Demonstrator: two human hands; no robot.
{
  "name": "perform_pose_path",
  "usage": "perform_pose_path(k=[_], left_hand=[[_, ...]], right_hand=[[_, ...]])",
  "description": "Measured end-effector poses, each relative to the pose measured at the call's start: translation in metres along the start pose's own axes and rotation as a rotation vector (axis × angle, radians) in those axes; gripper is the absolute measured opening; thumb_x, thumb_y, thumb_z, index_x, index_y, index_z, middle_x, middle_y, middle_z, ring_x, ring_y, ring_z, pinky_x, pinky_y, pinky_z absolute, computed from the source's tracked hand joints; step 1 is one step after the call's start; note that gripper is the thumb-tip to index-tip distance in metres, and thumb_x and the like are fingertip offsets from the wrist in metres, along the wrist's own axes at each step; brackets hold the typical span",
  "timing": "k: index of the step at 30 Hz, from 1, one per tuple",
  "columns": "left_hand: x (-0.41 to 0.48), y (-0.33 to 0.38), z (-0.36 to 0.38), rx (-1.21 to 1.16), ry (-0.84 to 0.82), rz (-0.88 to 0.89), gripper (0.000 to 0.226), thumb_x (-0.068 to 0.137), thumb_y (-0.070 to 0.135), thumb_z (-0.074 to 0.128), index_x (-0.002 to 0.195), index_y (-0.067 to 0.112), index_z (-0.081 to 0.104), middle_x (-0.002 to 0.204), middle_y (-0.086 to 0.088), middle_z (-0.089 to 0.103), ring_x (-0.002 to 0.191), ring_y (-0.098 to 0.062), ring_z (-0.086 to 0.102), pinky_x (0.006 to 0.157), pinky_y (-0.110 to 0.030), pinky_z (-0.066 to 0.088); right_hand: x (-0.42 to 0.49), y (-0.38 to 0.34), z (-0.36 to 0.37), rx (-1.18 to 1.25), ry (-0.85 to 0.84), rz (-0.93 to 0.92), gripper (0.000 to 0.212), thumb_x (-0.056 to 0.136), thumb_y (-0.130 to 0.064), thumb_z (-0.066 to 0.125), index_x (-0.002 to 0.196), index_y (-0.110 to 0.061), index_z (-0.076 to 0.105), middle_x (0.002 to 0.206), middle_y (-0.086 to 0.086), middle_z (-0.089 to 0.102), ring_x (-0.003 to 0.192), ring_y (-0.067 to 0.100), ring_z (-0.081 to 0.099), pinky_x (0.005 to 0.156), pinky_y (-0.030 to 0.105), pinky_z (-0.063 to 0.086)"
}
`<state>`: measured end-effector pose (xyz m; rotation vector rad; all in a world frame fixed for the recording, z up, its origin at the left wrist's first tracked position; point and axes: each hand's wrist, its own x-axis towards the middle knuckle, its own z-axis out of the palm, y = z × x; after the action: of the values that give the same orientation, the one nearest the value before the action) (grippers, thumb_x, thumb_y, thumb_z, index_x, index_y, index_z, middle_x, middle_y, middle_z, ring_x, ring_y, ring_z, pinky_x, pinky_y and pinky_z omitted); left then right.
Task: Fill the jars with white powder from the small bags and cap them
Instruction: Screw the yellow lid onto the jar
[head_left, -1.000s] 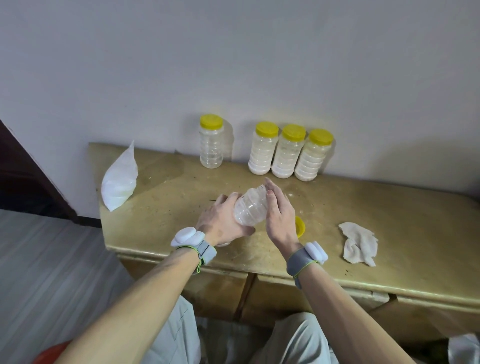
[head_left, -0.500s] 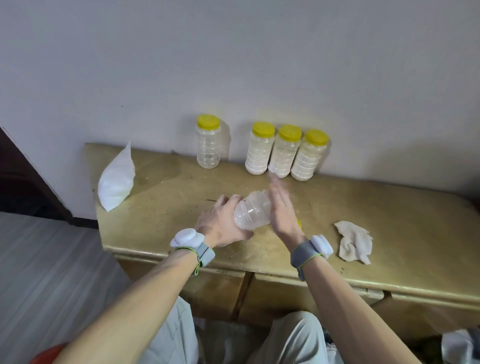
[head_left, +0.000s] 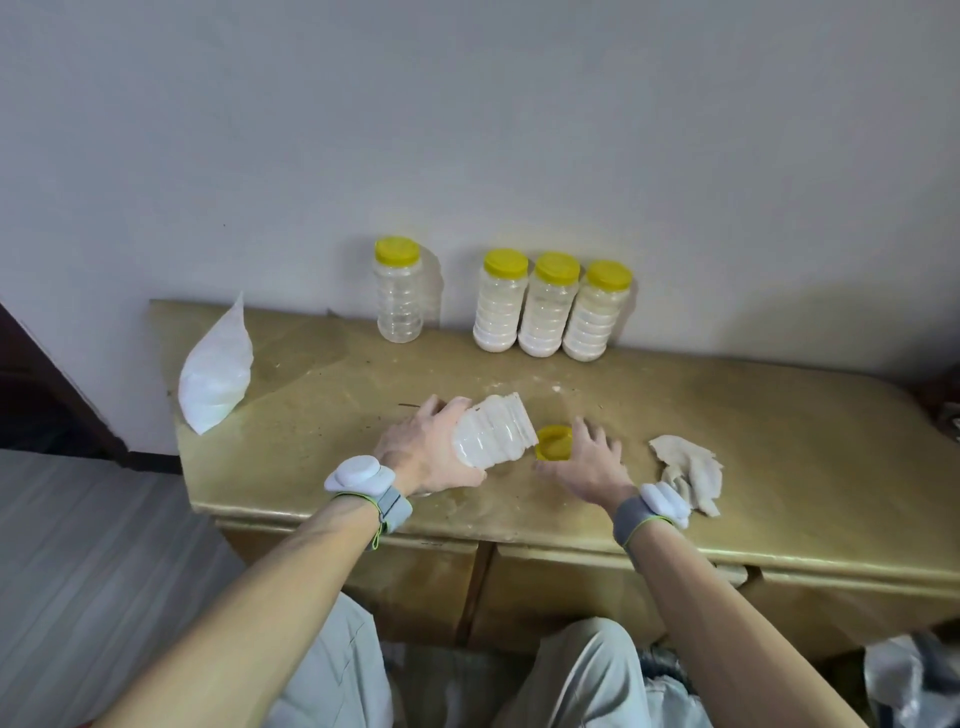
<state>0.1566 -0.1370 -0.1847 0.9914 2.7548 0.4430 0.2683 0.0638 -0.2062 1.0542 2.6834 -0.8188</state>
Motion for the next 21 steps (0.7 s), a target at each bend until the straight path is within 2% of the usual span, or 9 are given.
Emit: perform_pose_path(k=[3, 5, 7, 10, 13, 16, 19, 21], left_hand=[[-0.001, 0.004, 0.001, 0.061, -0.032, 0.039, 0.086, 0.059, 0.066, 0.071, 0.134, 0.046, 0.032, 0.106, 0.009, 0.042, 0.087, -0.023, 0.057, 0.068, -0.032, 0.042], [-0.001, 0.006, 0.002, 0.097, -0.041, 0.058, 0.086, 0.061, 0.065, 0.07, 0.135, 0.045, 0.031, 0.107, 0.008, 0.041, 0.09, -0.023, 0.056, 0.07, -0.032, 0.043], [-0.001, 0.006, 0.004, 0.107, -0.039, 0.064, 0.086, 0.06, 0.064, 0.069, 0.135, 0.045, 0.031, 0.107, 0.007, 0.041, 0.089, -0.023, 0.056, 0.07, -0.032, 0.043], [0.001, 0.006, 0.006, 0.124, -0.035, 0.08, 0.084, 0.061, 0.063, 0.069, 0.134, 0.044, 0.032, 0.105, 0.007, 0.04, 0.092, -0.023, 0.056, 0.071, -0.032, 0.042], [0.001, 0.005, 0.006, 0.122, -0.022, 0.082, 0.084, 0.061, 0.065, 0.069, 0.133, 0.045, 0.032, 0.104, 0.007, 0.04, 0.087, -0.021, 0.051, 0.071, -0.033, 0.04], [0.0, 0.003, 0.006, 0.105, -0.018, 0.072, 0.085, 0.059, 0.065, 0.069, 0.133, 0.045, 0.031, 0.104, 0.007, 0.04, 0.087, -0.021, 0.052, 0.072, -0.033, 0.042], [0.0, 0.003, 0.007, 0.112, -0.03, 0.085, 0.085, 0.058, 0.065, 0.069, 0.132, 0.044, 0.031, 0.105, 0.006, 0.04, 0.094, -0.024, 0.057, 0.074, -0.034, 0.047], [0.0, 0.002, 0.008, 0.11, -0.03, 0.09, 0.085, 0.058, 0.064, 0.069, 0.131, 0.045, 0.031, 0.107, 0.006, 0.041, 0.096, -0.024, 0.058, 0.074, -0.034, 0.047]], right_hand=[[0.001, 0.01, 0.011, -0.091, 0.116, -0.039, 0.09, 0.083, -0.06, 0.065, 0.154, -0.022, 0.025, 0.153, 0.001, 0.037, 0.141, 0.033, 0.024, 0.11, 0.047, 0.03], [0.0, 0.011, 0.01, -0.056, 0.187, -0.083, 0.085, 0.08, -0.055, 0.072, 0.149, -0.02, 0.035, 0.144, 0.003, 0.047, 0.134, 0.031, 0.031, 0.106, 0.042, 0.035], [-0.002, 0.007, 0.003, 0.004, 0.178, -0.177, 0.085, 0.074, -0.043, 0.08, 0.145, -0.018, 0.04, 0.14, 0.005, 0.049, 0.129, 0.029, 0.035, 0.103, 0.037, 0.037], [-0.003, -0.002, -0.016, 0.077, 0.073, -0.285, 0.087, 0.066, -0.027, 0.087, 0.14, -0.016, 0.043, 0.134, 0.005, 0.052, 0.123, 0.026, 0.045, 0.093, 0.032, 0.04], [-0.003, -0.008, -0.034, 0.206, -0.09, -0.272, 0.083, 0.064, -0.014, 0.09, 0.135, -0.02, 0.048, 0.125, 0.003, 0.056, 0.111, 0.022, 0.053, 0.084, 0.029, 0.043], [-0.005, -0.01, -0.042, 0.426, -0.248, -0.234, 0.077, 0.063, -0.007, 0.09, 0.128, -0.025, 0.054, 0.125, 0.008, 0.058, 0.102, 0.022, 0.057, 0.087, 0.038, 0.053], [-0.01, -0.009, -0.043, 0.652, -0.37, -0.209, 0.074, 0.068, 0.005, 0.083, 0.124, -0.028, 0.049, 0.127, 0.007, 0.053, 0.105, 0.027, 0.06, 0.091, 0.046, 0.055], [-0.011, -0.009, -0.044, 0.767, -0.44, -0.211, 0.069, 0.07, 0.01, 0.078, 0.121, -0.025, 0.047, 0.123, 0.007, 0.056, 0.098, 0.026, 0.064, 0.088, 0.046, 0.054]])
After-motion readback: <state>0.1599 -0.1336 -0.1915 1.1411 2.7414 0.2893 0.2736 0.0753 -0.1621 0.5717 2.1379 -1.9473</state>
